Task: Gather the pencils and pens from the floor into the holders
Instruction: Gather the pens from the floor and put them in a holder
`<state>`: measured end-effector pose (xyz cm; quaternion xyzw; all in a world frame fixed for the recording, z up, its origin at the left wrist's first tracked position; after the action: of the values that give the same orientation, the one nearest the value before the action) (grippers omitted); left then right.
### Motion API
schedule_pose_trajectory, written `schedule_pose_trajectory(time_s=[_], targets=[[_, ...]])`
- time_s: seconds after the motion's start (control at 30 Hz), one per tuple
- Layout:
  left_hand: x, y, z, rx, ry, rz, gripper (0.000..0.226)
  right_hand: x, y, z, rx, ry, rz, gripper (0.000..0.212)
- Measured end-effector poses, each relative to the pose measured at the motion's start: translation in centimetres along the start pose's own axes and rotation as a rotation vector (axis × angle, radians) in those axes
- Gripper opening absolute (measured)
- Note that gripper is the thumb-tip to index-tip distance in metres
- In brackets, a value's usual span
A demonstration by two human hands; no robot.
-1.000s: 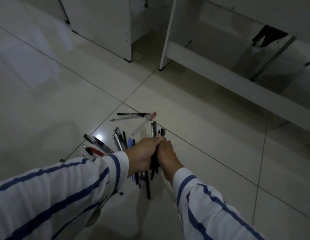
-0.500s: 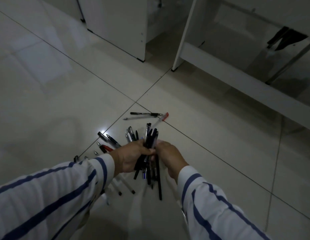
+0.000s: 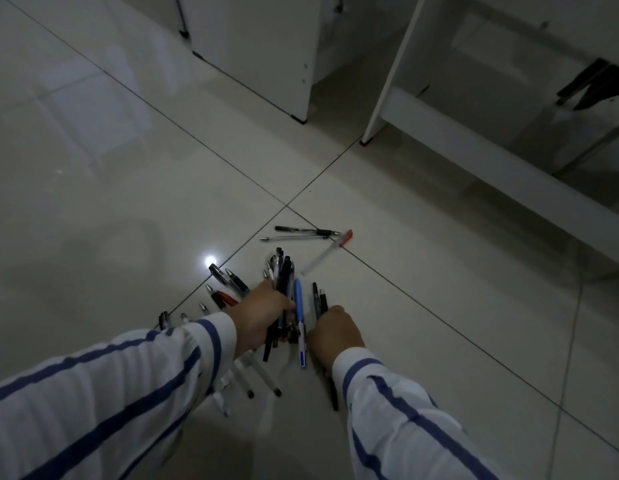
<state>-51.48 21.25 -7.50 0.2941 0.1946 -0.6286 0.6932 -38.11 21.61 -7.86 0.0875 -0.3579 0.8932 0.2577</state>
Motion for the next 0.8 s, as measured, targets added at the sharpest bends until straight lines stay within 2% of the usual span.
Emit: schedule_pose_trajectory(time_s=[0.17,0.27,0.4,0.53,0.6,0.7,0.8], targets=[[-0.1,0.5,-0.4,-0.033,0.03,0.011,0.021,0.5,-0.3,-0.1,0.059,-0.064,0.141,0.021],[0.1,1.4,-0.5,-0.003,0.036,0.042,0.029,-0.3,-1.1,0.0,0.046,-0.102,0.209,0.011],[0.4,2.7,-0.9,0.001,0.019,0.071,0.031,-1.7,-2.0,0.4,-0.046,-0.139,0.348,0.025],[0.3,3.6,-1.5,-0.049,-0.007,-0.025,0.043,-2.2,-2.1,0.7,-0.045,-0.222,0.513,0.03],[0.4,3.8,-1.7,-0.061,-0.004,-0.051,0.045,-2.4,-2.1,0.8,-0.052,-0.217,0.491,0.035],[0.5,4.2,-1.6,-0.089,0.007,-0.014,0.038,-3.1,-2.3,0.8,-0.085,-0.155,0.332,0.039],[0.6,4.5,-1.5,-0.081,0.008,0.004,0.034,-3.6,-2.4,0.7,-0.106,-0.16,0.336,0.034]])
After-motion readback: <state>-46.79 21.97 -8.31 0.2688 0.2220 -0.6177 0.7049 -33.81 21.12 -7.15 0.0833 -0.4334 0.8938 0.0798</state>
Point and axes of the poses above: each hand's wrist, its own z-axis away from the middle knuckle, its own y-axis out of the palm, x = y × z, the point moved 5 cm from there along -z, towards the middle knuckle, and after that the axes turned 7 degrees about x, right-handed, at the moved point
